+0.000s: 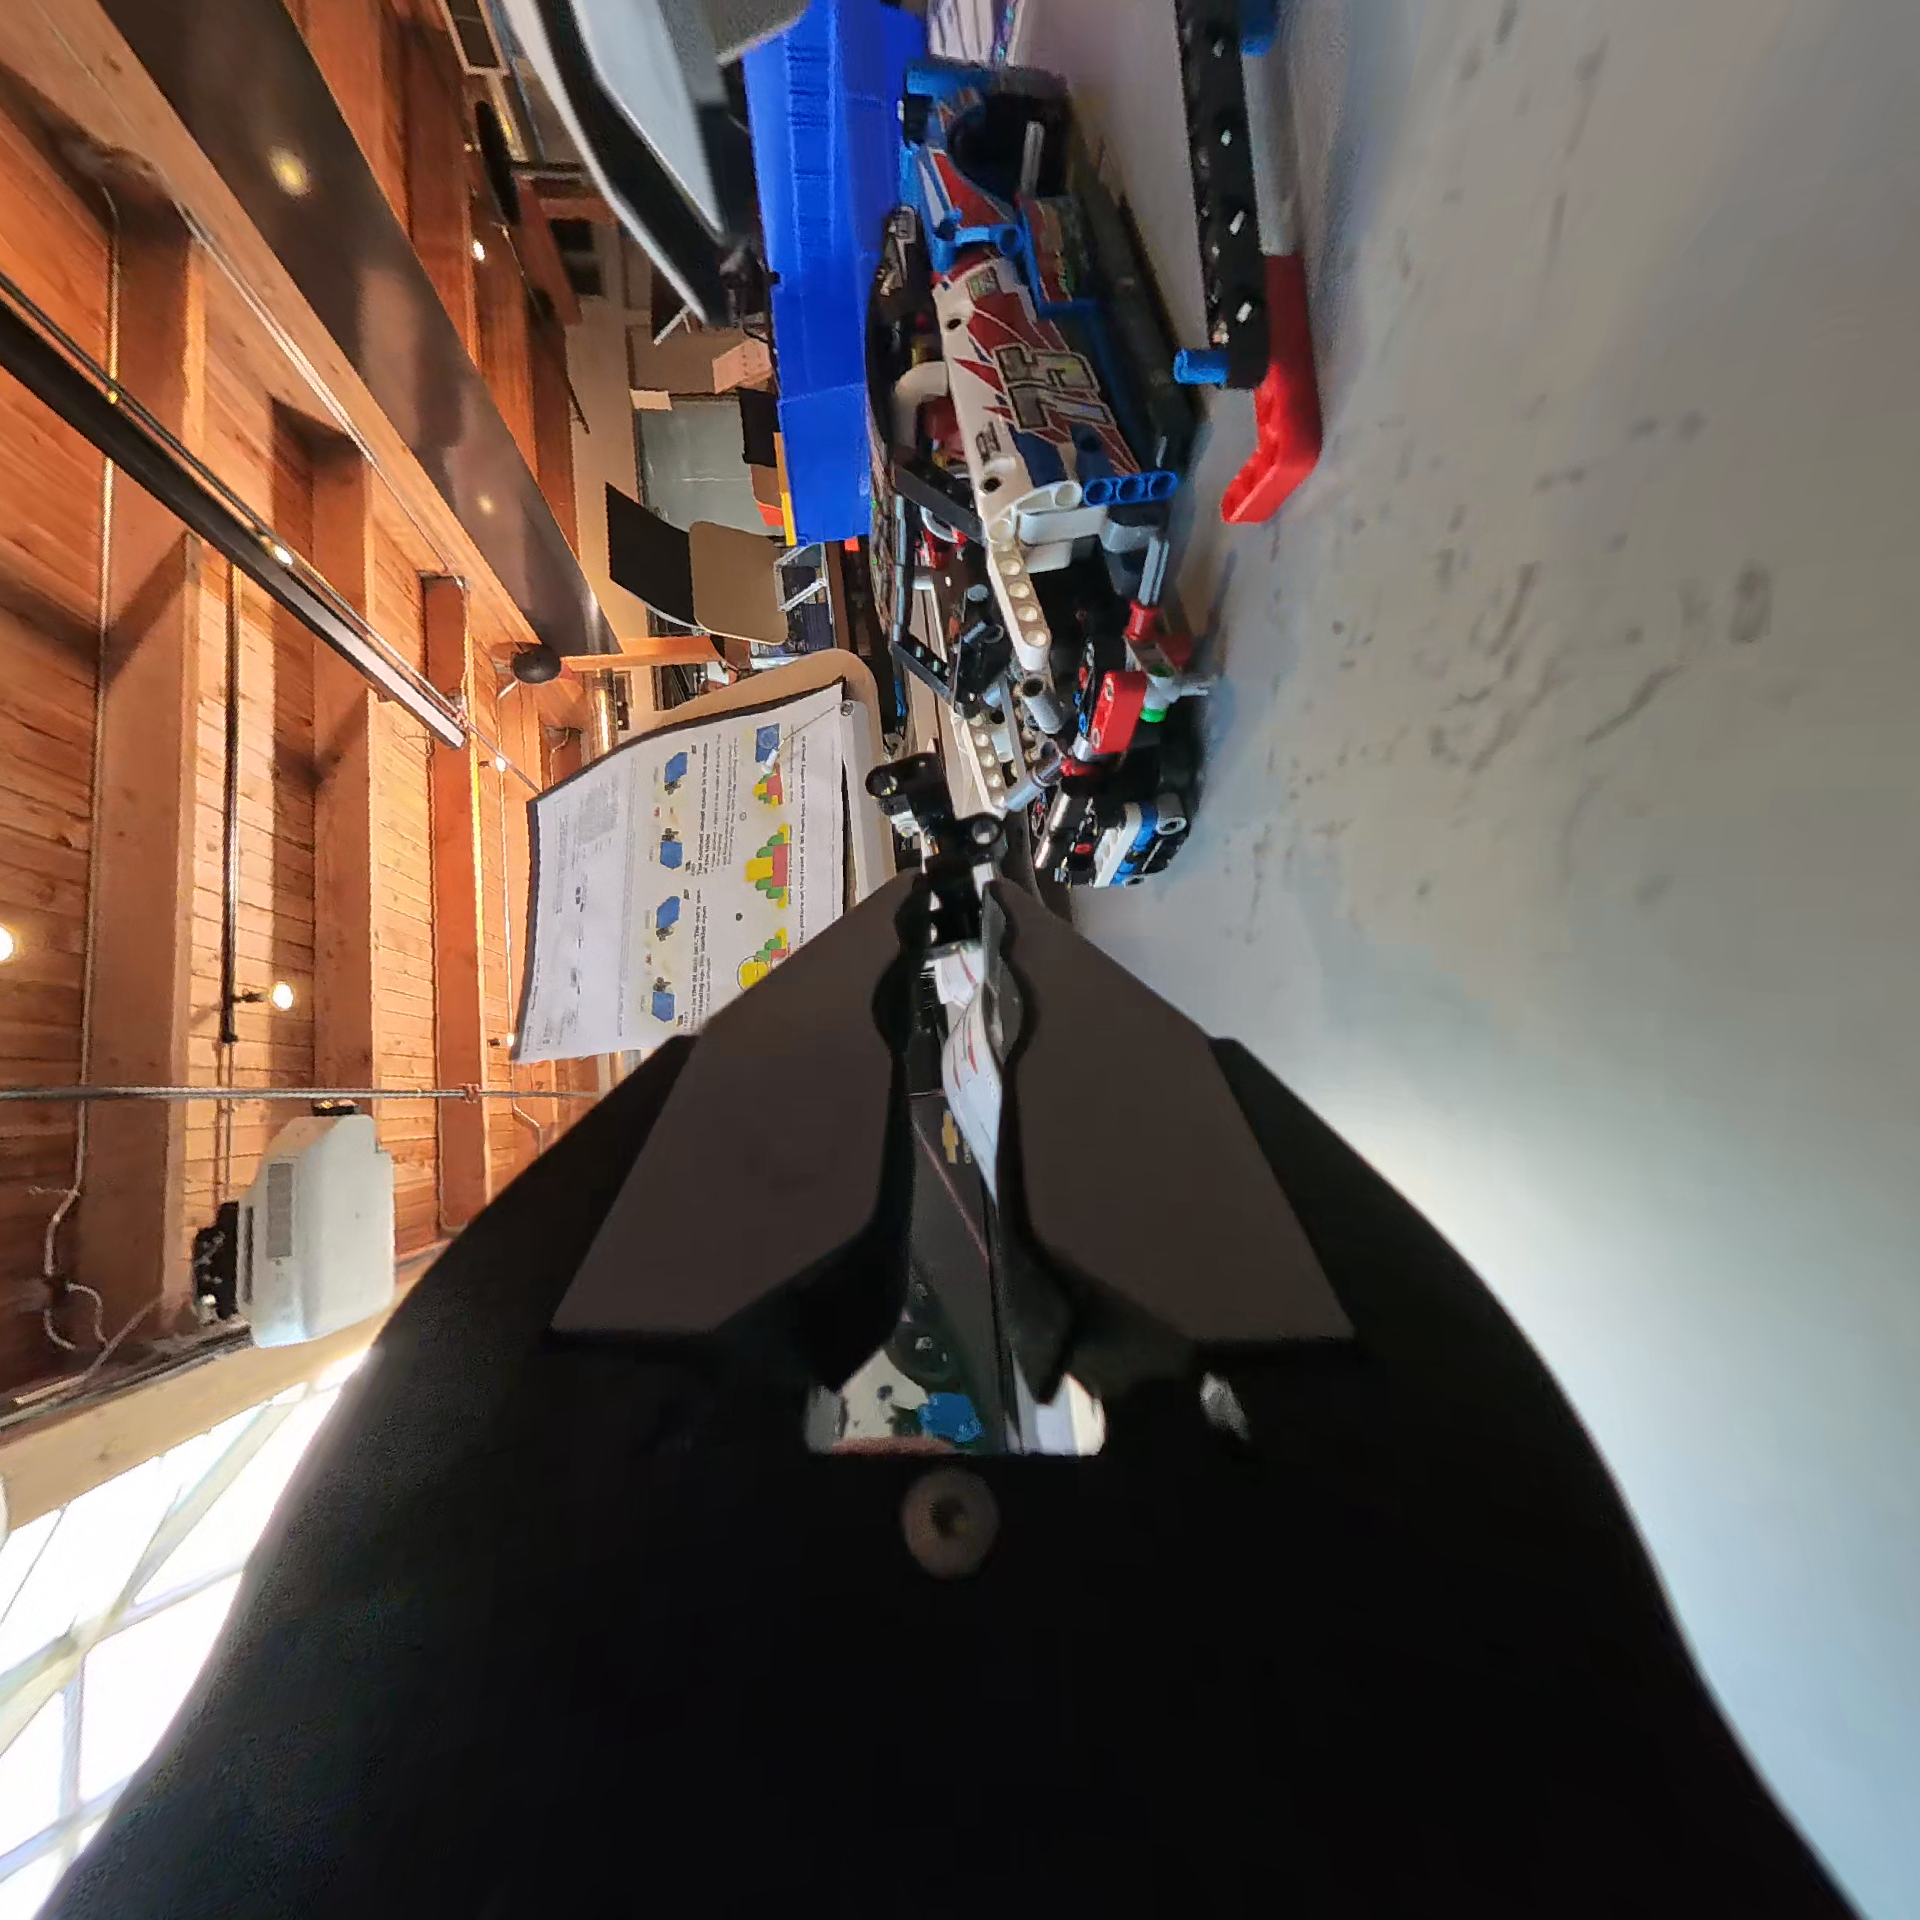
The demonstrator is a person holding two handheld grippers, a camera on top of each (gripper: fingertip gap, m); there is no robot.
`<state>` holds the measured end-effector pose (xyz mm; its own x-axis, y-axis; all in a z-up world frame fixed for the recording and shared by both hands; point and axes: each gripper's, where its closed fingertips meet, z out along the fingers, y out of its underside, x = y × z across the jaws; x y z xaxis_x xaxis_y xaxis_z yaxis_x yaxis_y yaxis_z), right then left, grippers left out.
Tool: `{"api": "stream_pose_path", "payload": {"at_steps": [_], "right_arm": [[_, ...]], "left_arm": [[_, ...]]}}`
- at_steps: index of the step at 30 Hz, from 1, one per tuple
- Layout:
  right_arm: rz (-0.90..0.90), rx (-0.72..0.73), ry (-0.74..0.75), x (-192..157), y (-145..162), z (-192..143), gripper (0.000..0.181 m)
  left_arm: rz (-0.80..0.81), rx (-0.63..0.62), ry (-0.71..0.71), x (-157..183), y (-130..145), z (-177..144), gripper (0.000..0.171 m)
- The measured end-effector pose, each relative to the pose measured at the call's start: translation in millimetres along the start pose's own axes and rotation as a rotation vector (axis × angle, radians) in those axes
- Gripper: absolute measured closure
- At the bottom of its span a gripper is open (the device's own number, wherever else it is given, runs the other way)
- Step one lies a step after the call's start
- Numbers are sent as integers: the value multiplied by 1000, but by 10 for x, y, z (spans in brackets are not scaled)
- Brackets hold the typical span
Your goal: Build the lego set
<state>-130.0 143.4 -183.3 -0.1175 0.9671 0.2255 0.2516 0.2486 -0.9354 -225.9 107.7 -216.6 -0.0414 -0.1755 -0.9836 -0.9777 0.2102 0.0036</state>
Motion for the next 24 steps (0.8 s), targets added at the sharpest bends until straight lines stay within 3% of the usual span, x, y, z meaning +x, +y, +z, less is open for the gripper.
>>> {"api": "stream_pose_path", "payload": {"at_steps": [2, 6, 12, 17, 24], "right_arm": [[-57, -40, 41, 33, 53, 22, 162], [53, -47, 64, 215, 223, -142, 163], [164, 47, 208, 662, 458, -453, 164], [126, 140, 295, 854, 372, -591, 168], [175, 159, 214, 800, 387, -562, 170]], "left_arm": [[-45, 5, -10, 26, -40, 19, 167], [-125, -18, -30, 85, -28, 48, 167], [-207, -55, -9, 280, 37, 131, 167], [-259, -124, -23, 250, 220, 179, 165], [-291, -156, 22, 332, 285, 239, 165]]}}
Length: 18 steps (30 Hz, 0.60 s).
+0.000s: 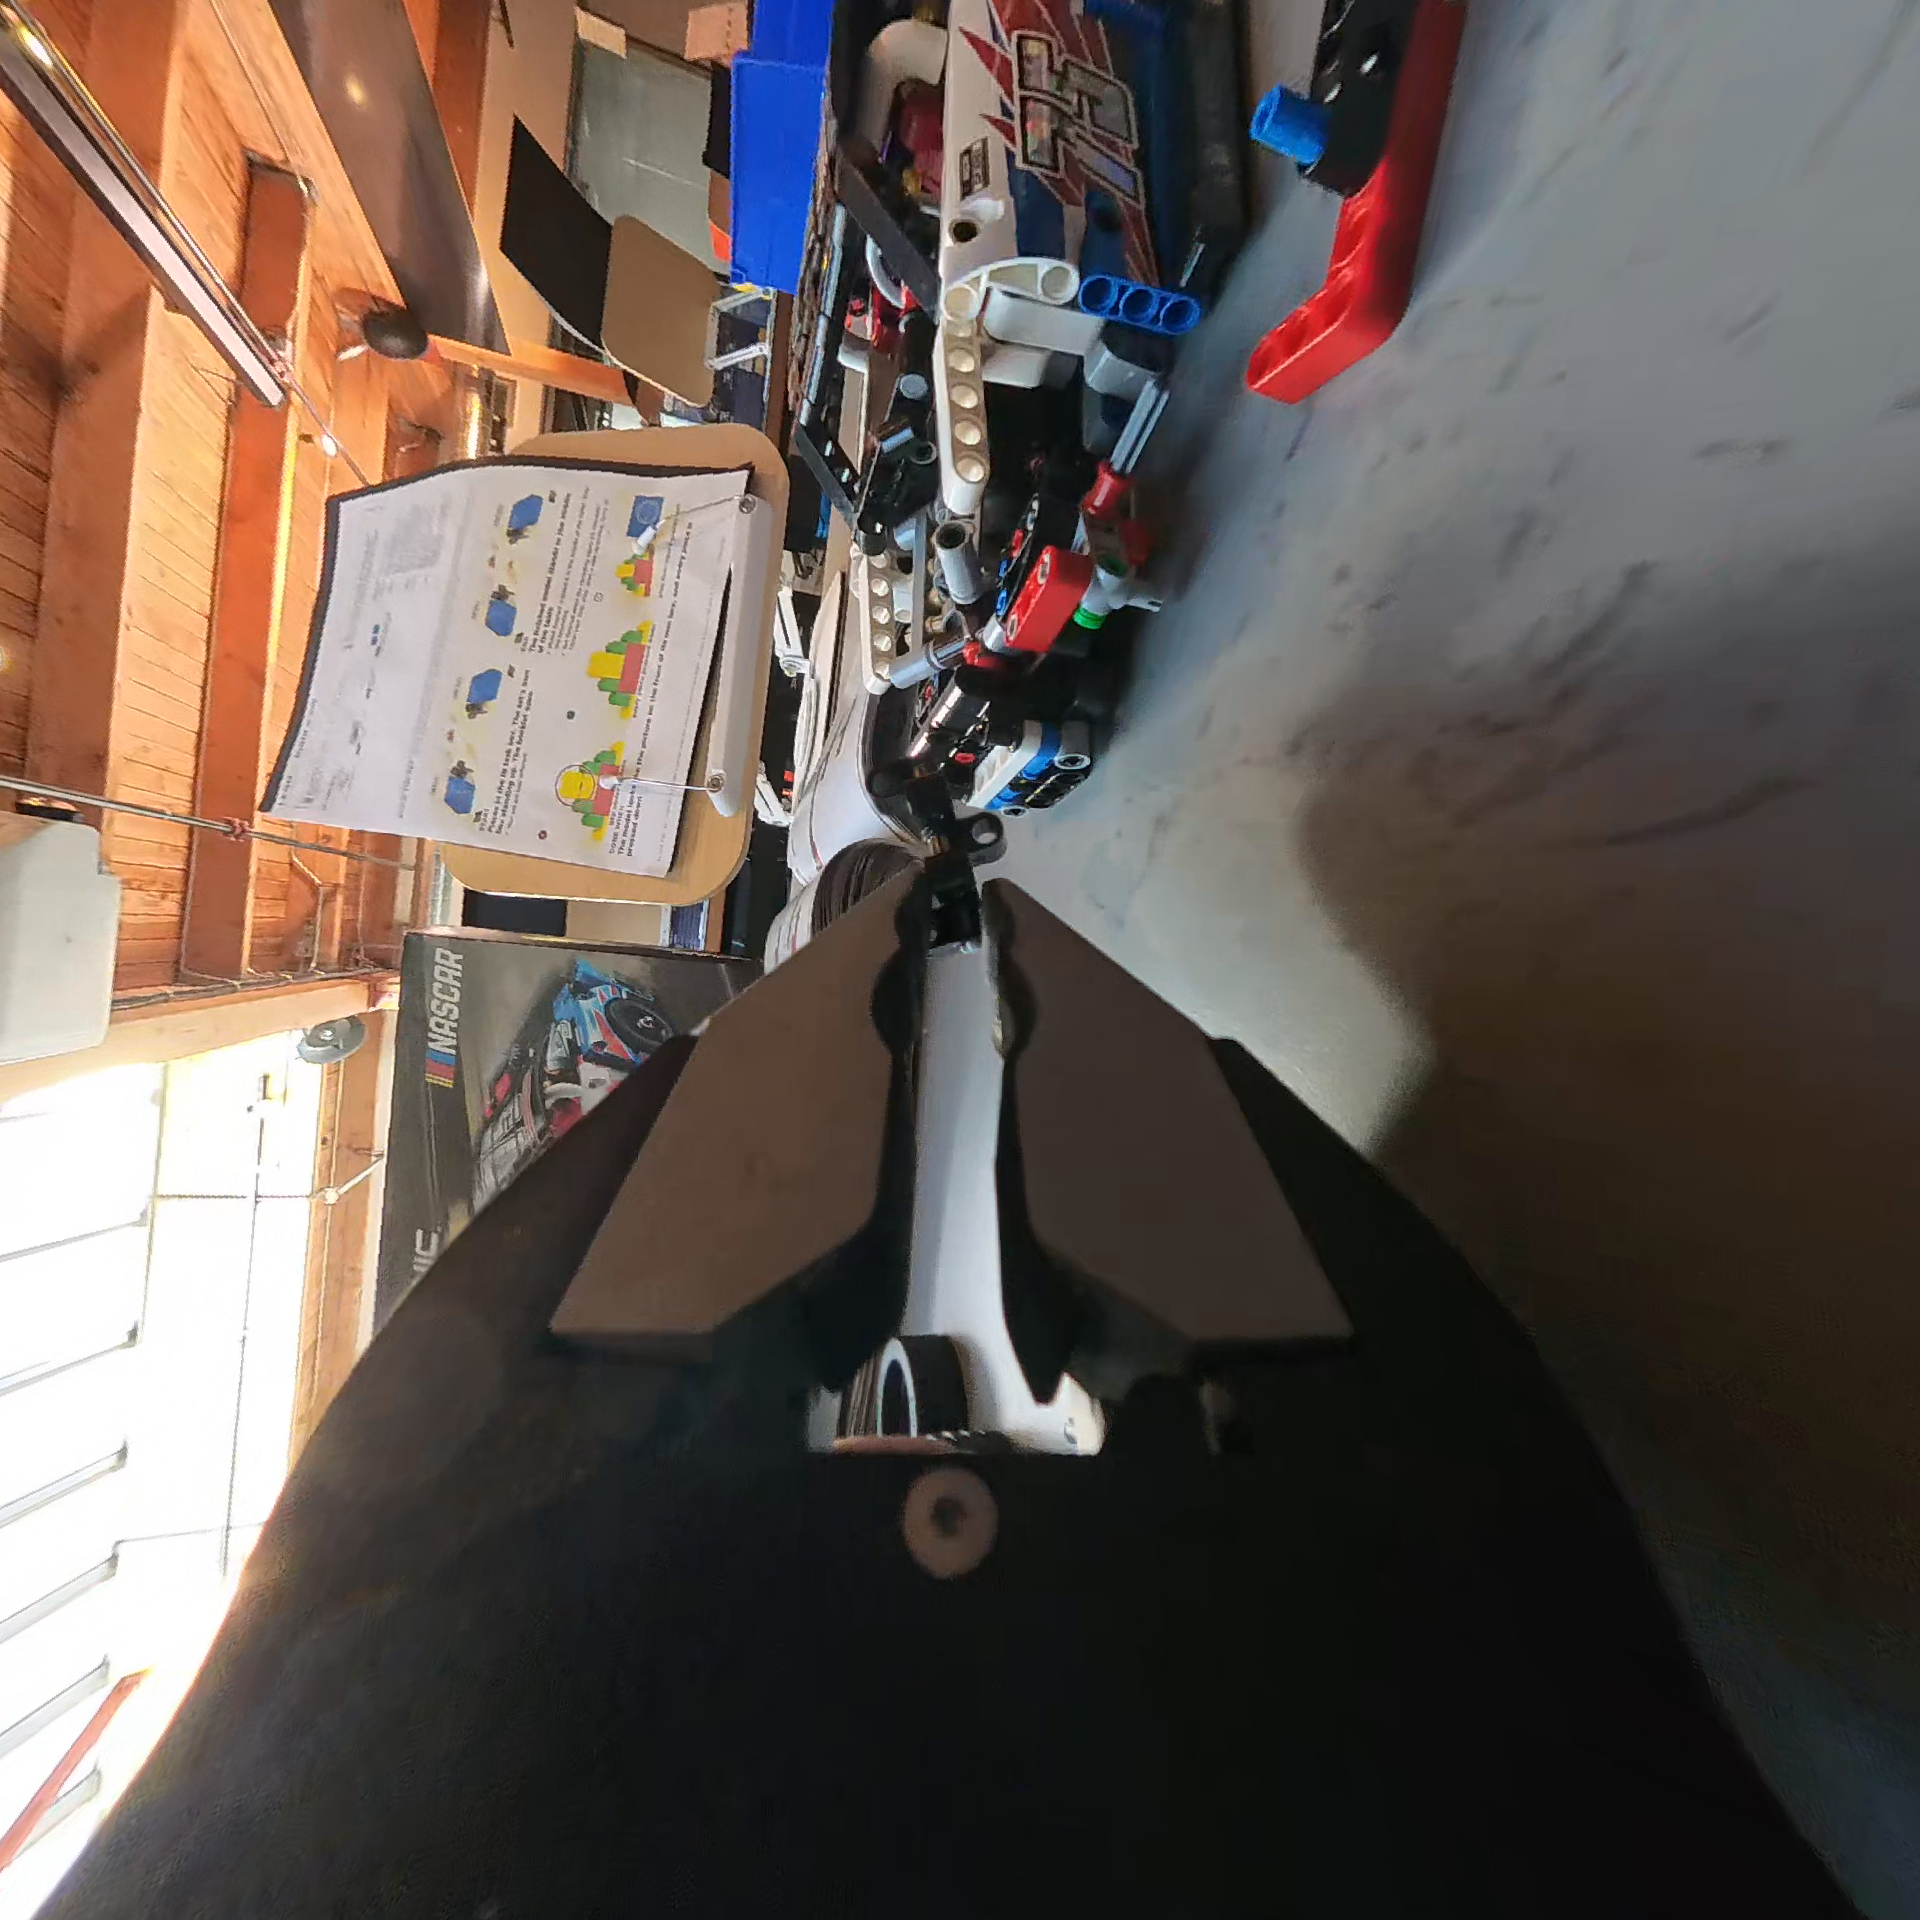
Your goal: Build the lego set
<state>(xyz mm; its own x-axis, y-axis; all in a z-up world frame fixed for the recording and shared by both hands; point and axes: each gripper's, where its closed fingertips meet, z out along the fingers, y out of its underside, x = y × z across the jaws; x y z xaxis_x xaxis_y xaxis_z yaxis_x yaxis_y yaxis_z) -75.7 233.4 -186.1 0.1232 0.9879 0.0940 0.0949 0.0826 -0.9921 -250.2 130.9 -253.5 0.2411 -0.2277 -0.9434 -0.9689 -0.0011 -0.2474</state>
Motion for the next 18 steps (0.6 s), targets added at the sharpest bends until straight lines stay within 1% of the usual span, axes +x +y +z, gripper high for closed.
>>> {"api": "stream_pose_path", "payload": {"at_steps": [7, 10, 13, 18], "right_arm": [[-25, -41, -39, -56, 69, 68, 169], [-27, -37, -25, -27, 67, 68, 168], [-21, -40, -7, 17, 73, 78, 163], [-19, -38, 36, 82, 70, 67, 163]], "left_arm": [[-27, -28, 6, -13, 63, 39, 165], [-35, -24, 4, -25, 58, 34, 165], [-40, -14, -2, -40, 41, 22, 165], [-54, 18, -12, -74, -6, -15, 165]]}}
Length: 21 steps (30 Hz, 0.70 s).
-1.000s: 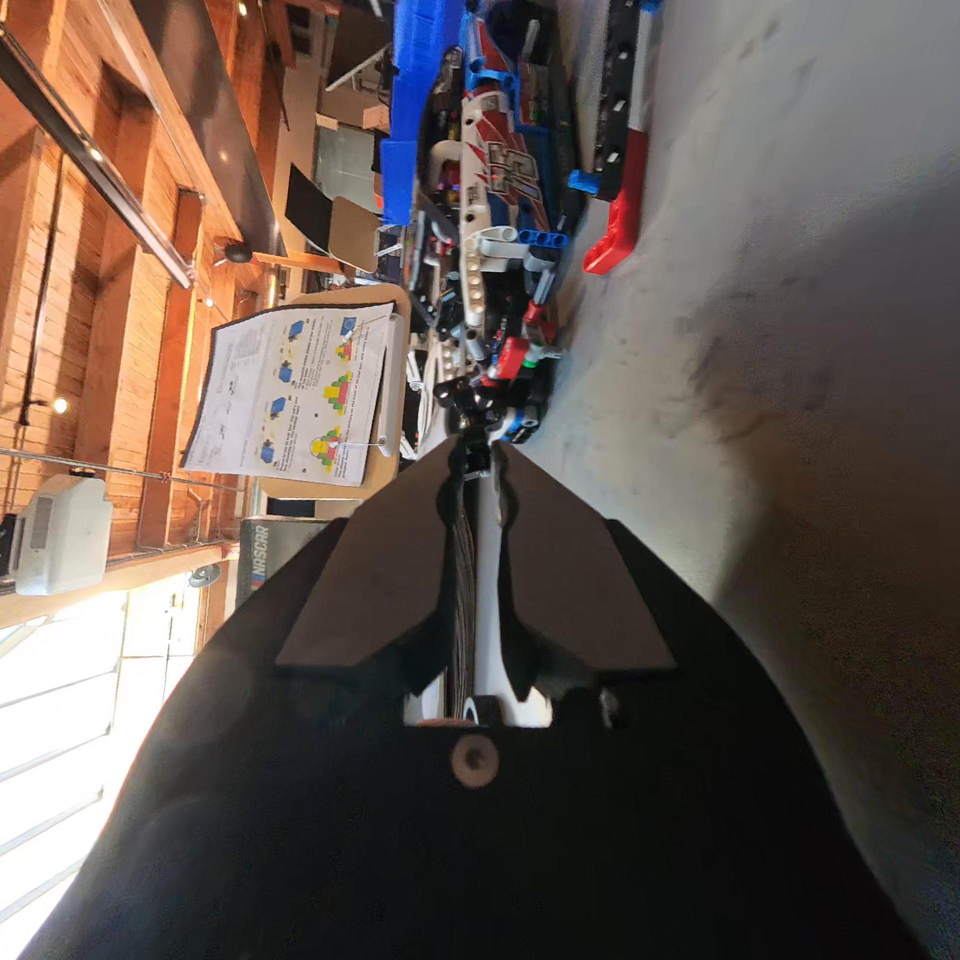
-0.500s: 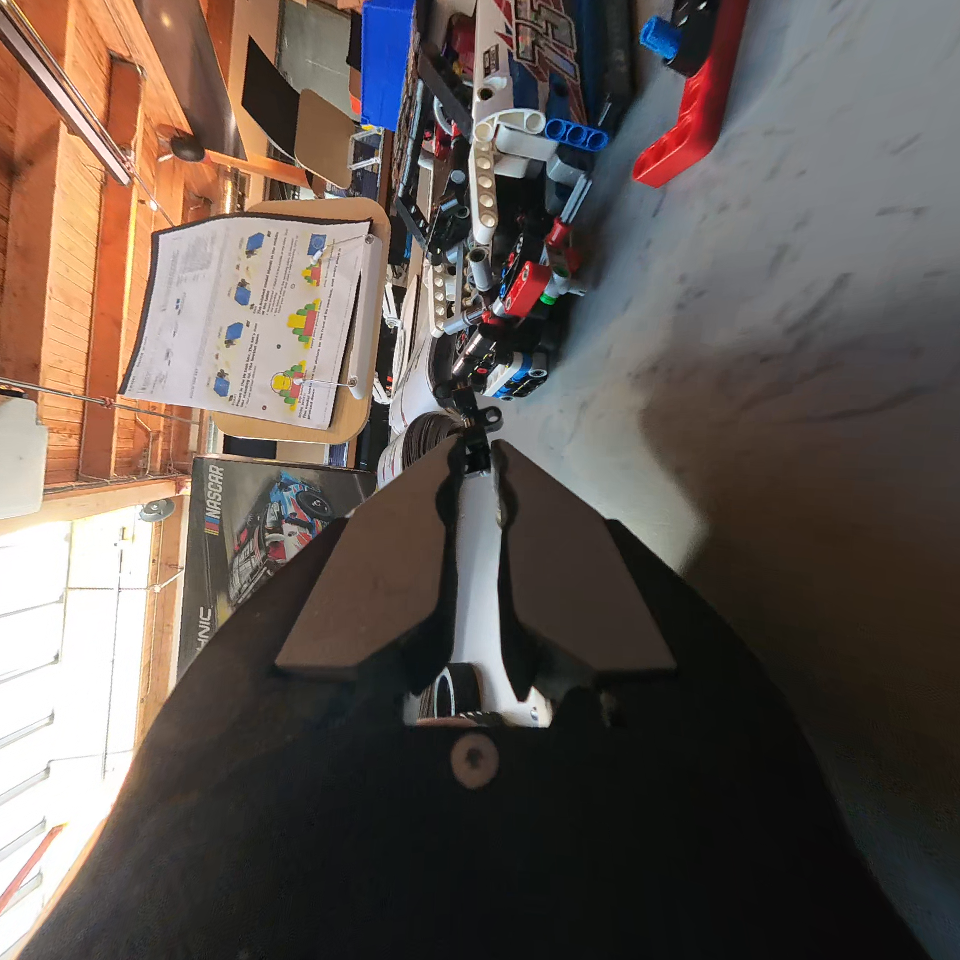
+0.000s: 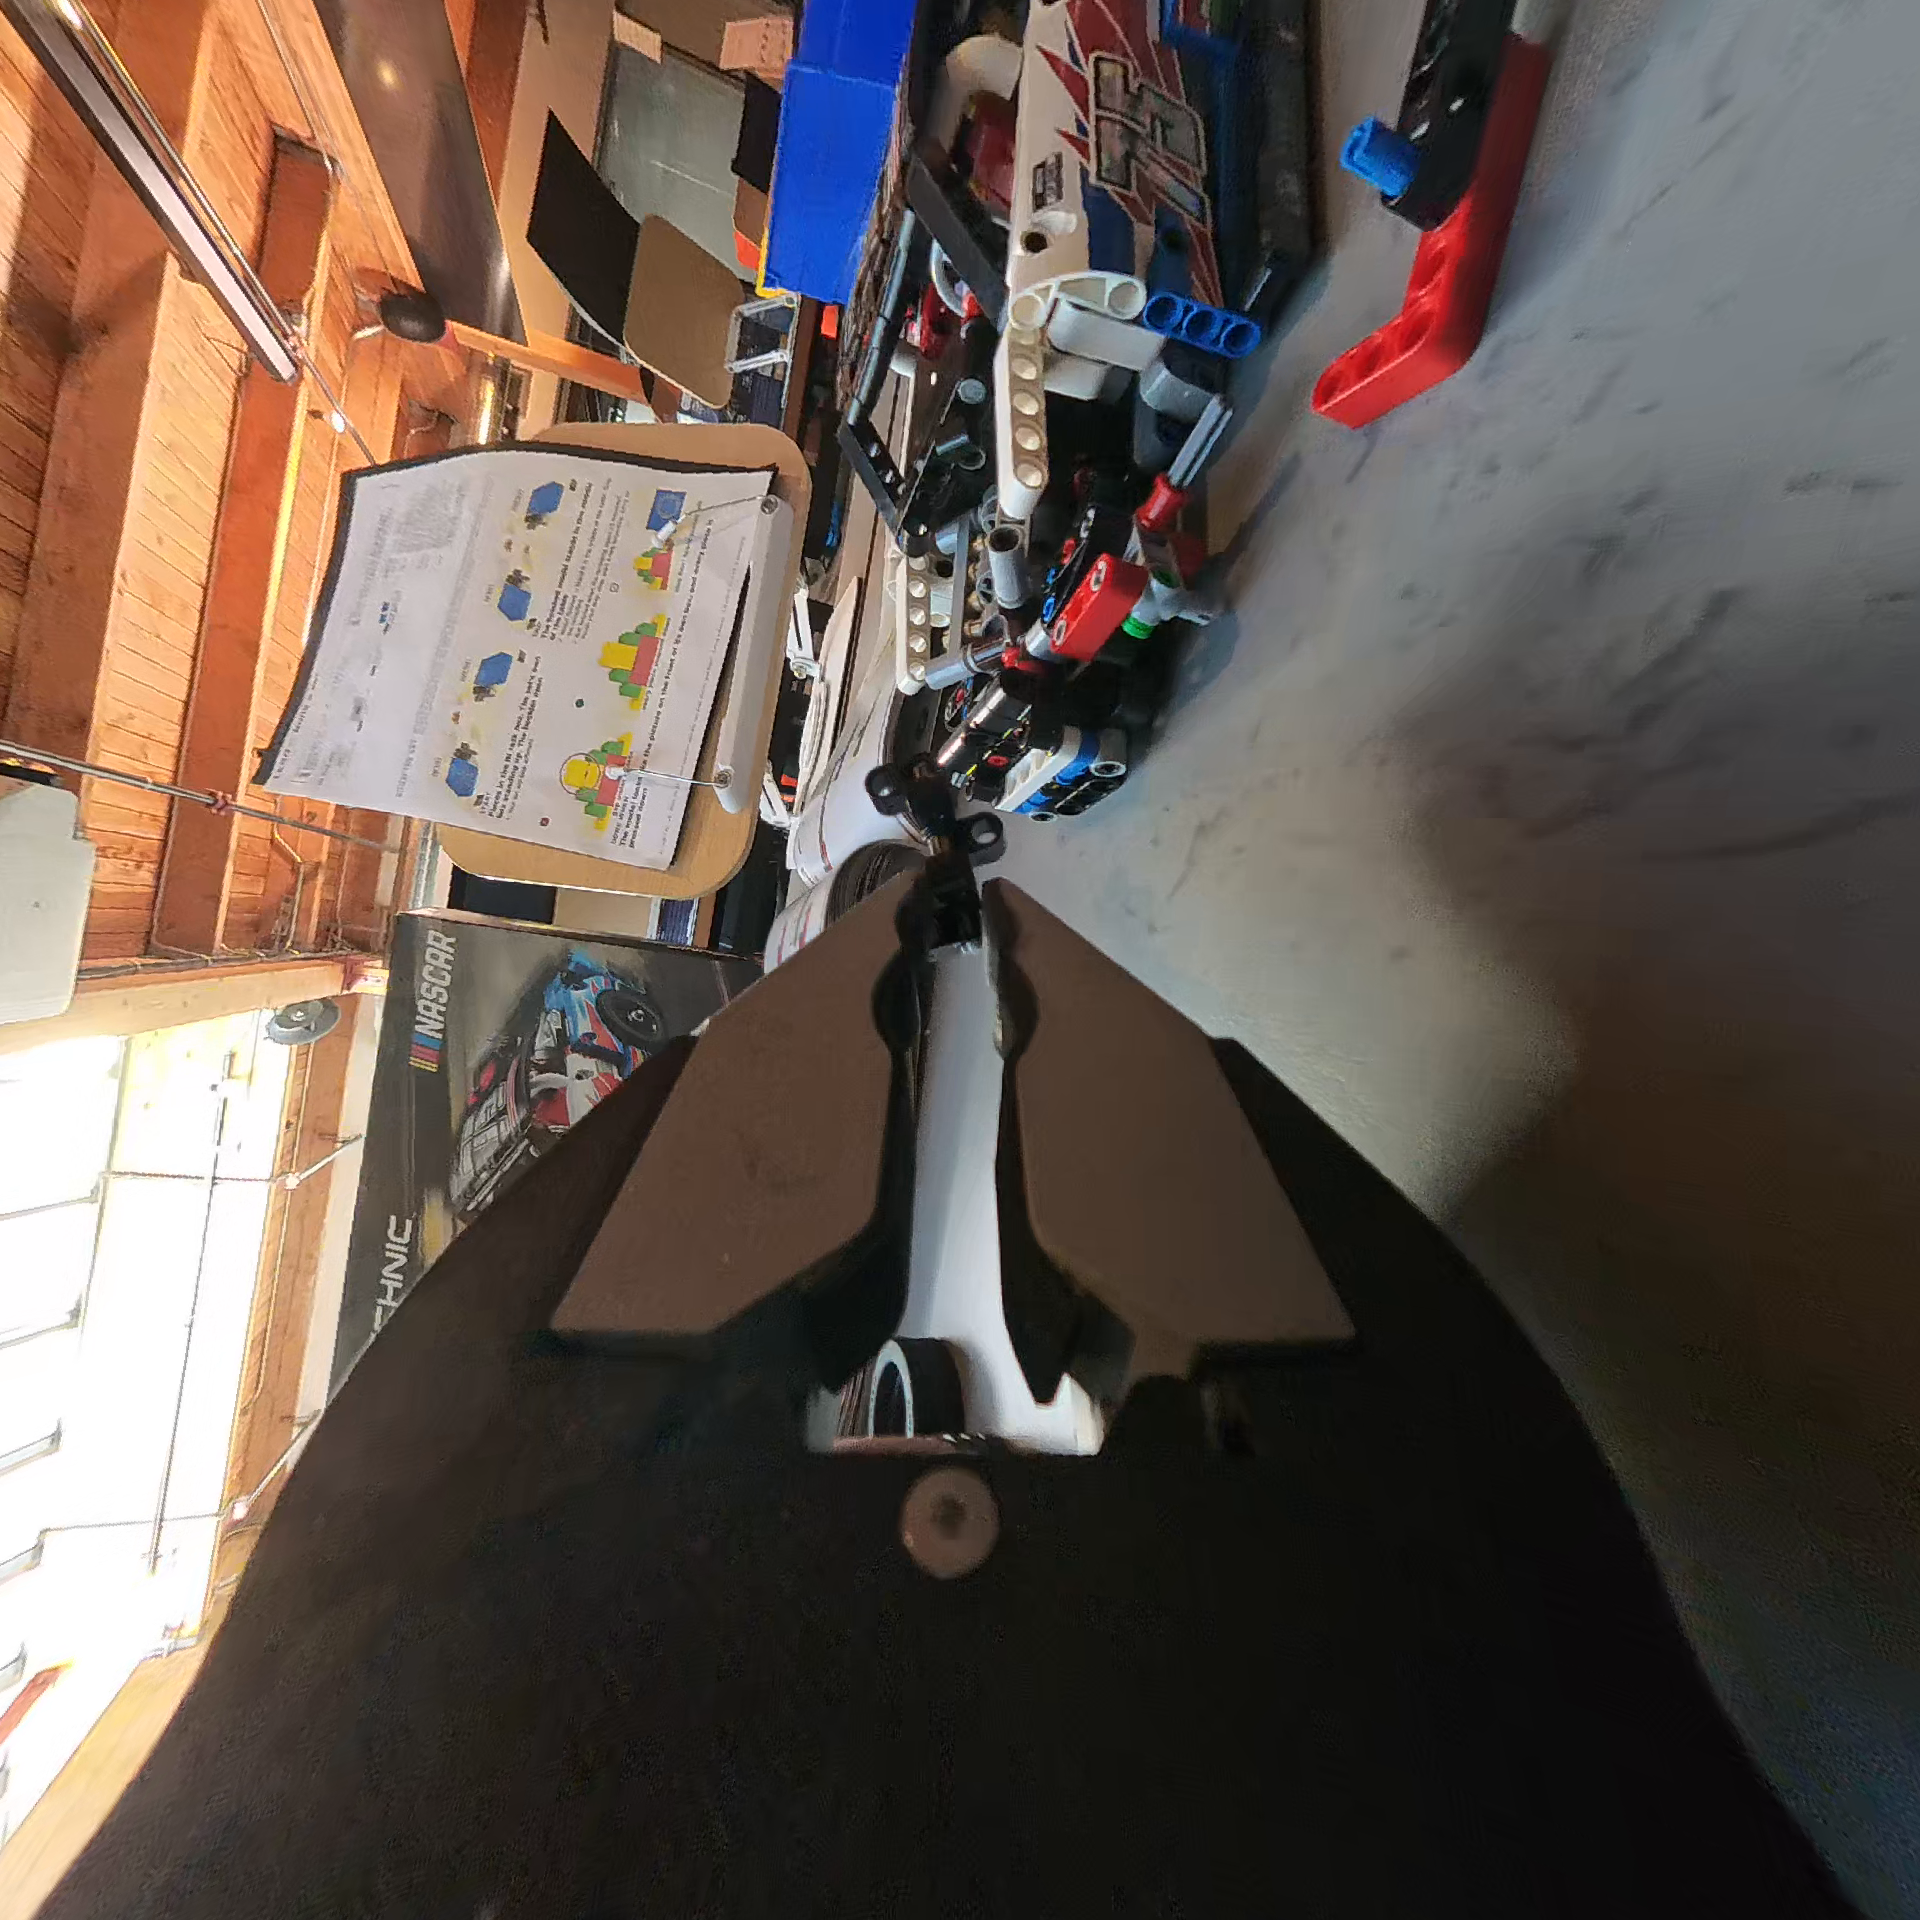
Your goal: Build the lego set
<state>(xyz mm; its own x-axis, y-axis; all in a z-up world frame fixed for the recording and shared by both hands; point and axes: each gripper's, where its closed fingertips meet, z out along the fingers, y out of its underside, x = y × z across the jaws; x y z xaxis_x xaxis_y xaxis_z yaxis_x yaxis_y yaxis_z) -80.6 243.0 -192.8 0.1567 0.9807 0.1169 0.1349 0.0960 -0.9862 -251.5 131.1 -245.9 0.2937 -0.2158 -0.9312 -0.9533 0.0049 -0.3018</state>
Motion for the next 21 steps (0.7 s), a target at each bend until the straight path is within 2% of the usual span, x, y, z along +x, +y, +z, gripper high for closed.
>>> {"api": "stream_pose_path", "payload": {"at_steps": [6, 8, 10, 12, 15, 16, 18, 21], "right_arm": [[-16, -21, 42, 58, 32, 9, 164], [-23, -41, 28, 8, 52, 39, 170], [34, -27, -23, -122, -9, 124, 180], [121, -39, -76, -281, -203, 282, 181], [114, -223, -143, -476, -365, 592, 179], [120, -252, -168, -536, -405, 695, 173], [145, -227, -221, -676, -478, 842, 171], [119, -222, -237, -777, -386, 838, 171]], "left_arm": [[7, 28, -16, -26, -55, -38, 165], [2, 33, -19, -37, -60, -50, 165], [0, 31, -23, -47, -54, -55, 165], [-9, 23, -23, -54, -31, -62, 165], [-56, 21, -15, -76, -11, -65, 165], [-67, 14, -12, -78, -3, -60, 166], [-48, 19, -11, -62, -21, -45, 165], [-2, 24, 9, 13, -46, -50, 165]]}}
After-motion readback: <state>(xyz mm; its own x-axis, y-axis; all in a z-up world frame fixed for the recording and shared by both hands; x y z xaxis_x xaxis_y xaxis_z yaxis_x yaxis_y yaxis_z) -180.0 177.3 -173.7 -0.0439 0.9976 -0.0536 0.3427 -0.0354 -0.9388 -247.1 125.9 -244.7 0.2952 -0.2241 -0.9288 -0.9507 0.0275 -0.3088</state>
